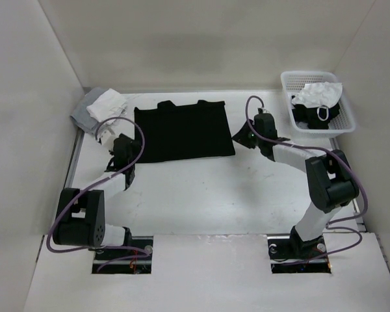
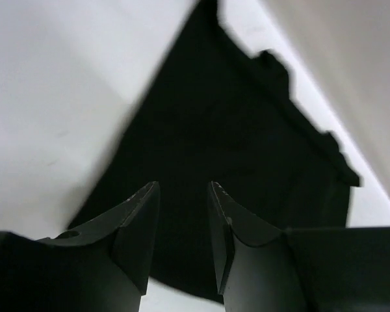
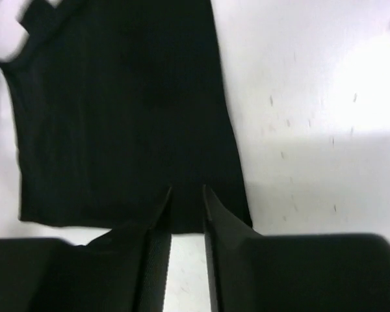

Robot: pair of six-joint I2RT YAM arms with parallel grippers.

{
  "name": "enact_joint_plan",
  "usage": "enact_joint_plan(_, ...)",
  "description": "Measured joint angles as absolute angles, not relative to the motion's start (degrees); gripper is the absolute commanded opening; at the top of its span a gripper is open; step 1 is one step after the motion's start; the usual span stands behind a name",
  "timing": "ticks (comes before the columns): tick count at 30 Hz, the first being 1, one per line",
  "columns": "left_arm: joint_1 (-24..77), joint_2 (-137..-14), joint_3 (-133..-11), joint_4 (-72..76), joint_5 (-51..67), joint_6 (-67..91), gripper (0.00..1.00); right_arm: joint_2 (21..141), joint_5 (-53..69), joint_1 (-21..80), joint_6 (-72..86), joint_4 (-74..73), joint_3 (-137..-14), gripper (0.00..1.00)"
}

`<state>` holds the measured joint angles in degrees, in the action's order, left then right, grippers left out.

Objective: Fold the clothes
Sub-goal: Fold the tank top

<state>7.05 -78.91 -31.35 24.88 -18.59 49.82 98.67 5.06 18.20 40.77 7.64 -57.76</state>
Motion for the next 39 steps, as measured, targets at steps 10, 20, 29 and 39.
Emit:
enact_joint_plan(10,-1.2,-78.9,-23.0,21.3,-8.9,54.1,0.37,100.0,6.0,18.3,41.1,10.0,-52.8,0.45)
enact_joint_plan(20,-3.3,-83.4,-22.4,28.1,-5.1,58.5,0.41,102.4,6.3,18.3,41.9,10.5,-52.8,0.44)
enact_joint_plan(29,-3.3,-85.6,-21.9,30.0,-3.3,60.6,0.18,102.2,6.2,18.3,42.3,10.7,-50.9,0.45)
enact_joint_plan(39,-3.4,-85.3,-21.8,28.4,-3.2,60.9,0.06,102.1,6.0,18.3,42.5,10.3,-50.7,0.28)
